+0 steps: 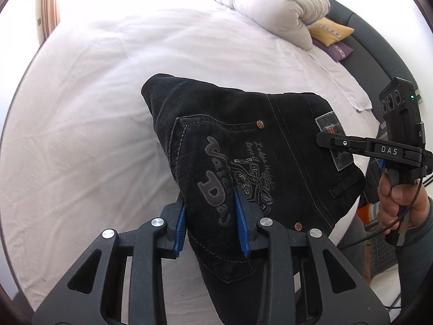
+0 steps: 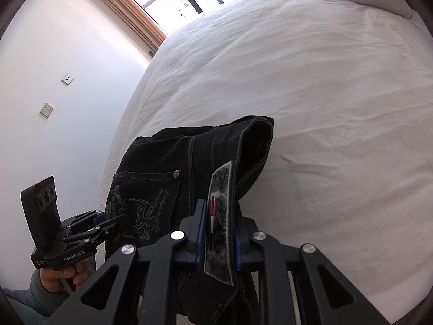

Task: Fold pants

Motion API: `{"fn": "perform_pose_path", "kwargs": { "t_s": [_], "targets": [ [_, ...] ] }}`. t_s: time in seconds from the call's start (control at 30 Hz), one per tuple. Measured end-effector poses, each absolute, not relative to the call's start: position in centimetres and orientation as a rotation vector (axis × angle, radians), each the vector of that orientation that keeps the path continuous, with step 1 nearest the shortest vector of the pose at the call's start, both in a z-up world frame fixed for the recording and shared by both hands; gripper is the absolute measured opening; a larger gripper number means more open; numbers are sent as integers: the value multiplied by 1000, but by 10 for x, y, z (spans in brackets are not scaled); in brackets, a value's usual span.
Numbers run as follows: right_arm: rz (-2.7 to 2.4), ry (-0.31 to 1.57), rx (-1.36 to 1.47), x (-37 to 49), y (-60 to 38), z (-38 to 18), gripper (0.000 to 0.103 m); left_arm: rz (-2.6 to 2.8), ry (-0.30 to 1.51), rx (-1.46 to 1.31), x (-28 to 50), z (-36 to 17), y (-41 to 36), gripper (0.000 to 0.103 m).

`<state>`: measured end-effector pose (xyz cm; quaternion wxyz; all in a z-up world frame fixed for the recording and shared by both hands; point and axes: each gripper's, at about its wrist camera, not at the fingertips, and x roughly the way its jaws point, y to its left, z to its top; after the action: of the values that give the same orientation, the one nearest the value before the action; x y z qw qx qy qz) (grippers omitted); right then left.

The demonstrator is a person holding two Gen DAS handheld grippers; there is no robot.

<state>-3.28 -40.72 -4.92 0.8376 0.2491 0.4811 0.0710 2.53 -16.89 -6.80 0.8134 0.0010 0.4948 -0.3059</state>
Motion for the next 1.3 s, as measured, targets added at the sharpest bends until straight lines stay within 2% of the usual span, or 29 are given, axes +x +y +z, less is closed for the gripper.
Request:
{"fn": "perform_pose_path", "kwargs": {
  "t_s": [0.23, 0.47, 0.57, 0.6, 0.67, 0.73, 0.8, 0.87, 0.93, 0.97, 1.13, 1.23, 1.3],
  "targets": [
    [206, 983, 500, 29, -393, -46, 19, -556, 1008, 28, 76, -53, -149, 29],
    [223, 1045, 498, 77, -385, -84, 19, -477, 1036, 60, 133, -87, -125, 29],
    [181, 1092, 507, 88, -385, -112, 21, -461, 1062, 49, 140, -109, -124, 38],
    [168, 1099, 523, 88, -386, -119, 29, -453, 1062, 45, 138, -114, -124, 44],
    [153, 1084, 553, 82, -391, -127, 41, -452, 1046, 14, 138, -118, -120, 50],
    [165, 1071, 586, 77, -394, -127, 48, -451, 1036, 9, 137, -116, -118, 58],
    [149, 1080, 581, 73, -392, -121, 61, -422, 1023, 18, 134, -110, -111, 69],
    [130, 1062, 559, 66, -389, -111, 66, -397, 976, 8, 121, -96, -100, 73],
    [115, 1018, 517, 53, -381, -89, 71, -355, 913, 22, 106, -80, -92, 99],
    [100, 994, 491, 44, -377, -78, 76, -338, 880, 24, 95, -71, -86, 103],
    [20, 841, 311, -12, -346, -21, 83, -226, 690, 65, 23, -15, -70, 103],
    [-24, 701, 239, -47, -326, 17, 91, -167, 503, 99, -30, 29, -69, 103],
    [-55, 597, 202, -71, -314, 44, 103, -124, 356, 128, -69, 62, -70, 103]
  ]
}}
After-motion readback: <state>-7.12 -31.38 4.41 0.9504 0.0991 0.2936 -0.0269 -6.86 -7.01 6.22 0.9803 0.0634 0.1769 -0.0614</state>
